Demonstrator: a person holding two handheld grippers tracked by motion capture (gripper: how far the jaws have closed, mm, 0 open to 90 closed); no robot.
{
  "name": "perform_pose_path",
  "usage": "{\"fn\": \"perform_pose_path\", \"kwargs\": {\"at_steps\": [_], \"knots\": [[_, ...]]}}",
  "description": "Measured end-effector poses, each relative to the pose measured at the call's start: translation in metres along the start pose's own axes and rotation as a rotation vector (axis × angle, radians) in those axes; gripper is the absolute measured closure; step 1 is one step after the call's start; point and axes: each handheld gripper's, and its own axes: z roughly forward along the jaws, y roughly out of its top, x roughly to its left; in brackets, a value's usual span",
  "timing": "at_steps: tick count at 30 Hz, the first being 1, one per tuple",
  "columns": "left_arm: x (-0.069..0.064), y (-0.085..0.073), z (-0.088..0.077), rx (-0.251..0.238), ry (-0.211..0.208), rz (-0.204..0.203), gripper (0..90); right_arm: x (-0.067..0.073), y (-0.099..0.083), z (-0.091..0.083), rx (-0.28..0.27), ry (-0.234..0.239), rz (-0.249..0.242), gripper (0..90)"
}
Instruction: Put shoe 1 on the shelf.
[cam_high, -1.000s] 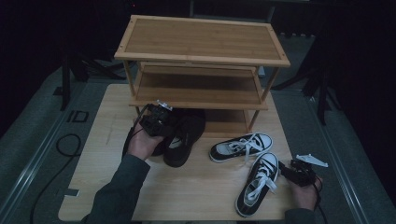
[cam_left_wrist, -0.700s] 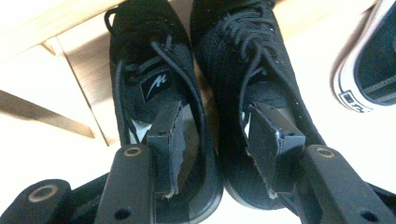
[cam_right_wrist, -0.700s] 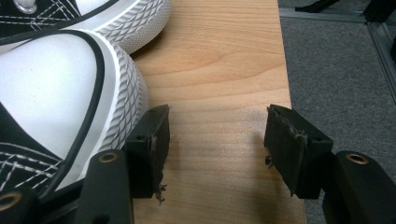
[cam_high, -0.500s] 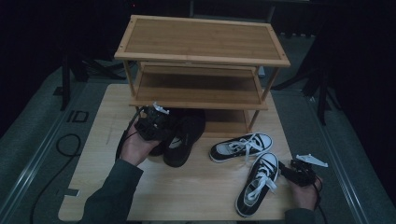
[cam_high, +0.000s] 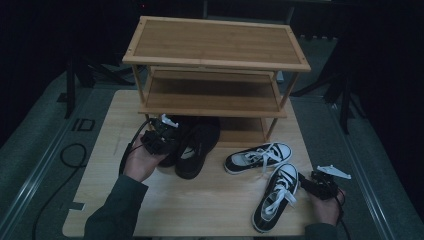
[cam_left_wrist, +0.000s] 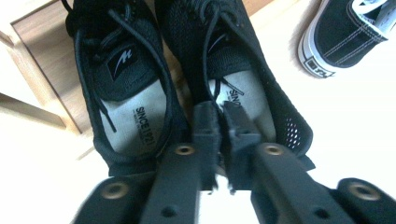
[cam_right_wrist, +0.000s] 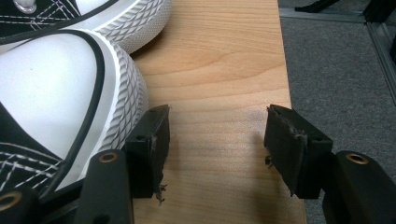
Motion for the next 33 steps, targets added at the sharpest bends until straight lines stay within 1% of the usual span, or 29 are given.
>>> {"fn": "perform_pose_path", "kwargs": {"at_steps": [7, 13, 18, 24, 25, 28, 31, 33], "knots": [[0.003, -0.005, 0.001, 0.008, 0.002, -0.002, 90.0, 0.000, 0.000, 0.000, 0.000, 0.000, 0.000, 40.3], [0.004, -0.011, 0.003, 0.011, 0.003, -0.012, 90.0, 0.000, 0.000, 0.000, 0.000, 0.001, 0.001, 40.2], [0.004, -0.018, 0.010, 0.024, 0.005, -0.013, 90.0, 0.000, 0.000, 0.000, -0.001, 0.000, -0.002, 40.2], [0.003, -0.024, 0.015, 0.026, -0.002, -0.013, 90.0, 0.000, 0.000, 0.000, -0.001, 0.000, -0.001, 40.2], [0.003, -0.026, 0.016, 0.022, -0.011, -0.014, 90.0, 0.000, 0.000, 0.000, 0.000, 0.000, 0.000, 40.2], [0.002, -0.031, 0.019, 0.019, -0.016, -0.016, 90.0, 0.000, 0.000, 0.000, 0.000, 0.001, 0.000, 40.2], [0.001, -0.035, 0.023, 0.029, -0.024, -0.011, 90.0, 0.000, 0.000, 0.000, 0.000, 0.001, 0.000, 40.3], [0.000, -0.037, 0.026, 0.034, -0.027, -0.015, 90.0, 0.000, 0.000, 0.000, 0.000, 0.001, 0.000, 40.3]]}}
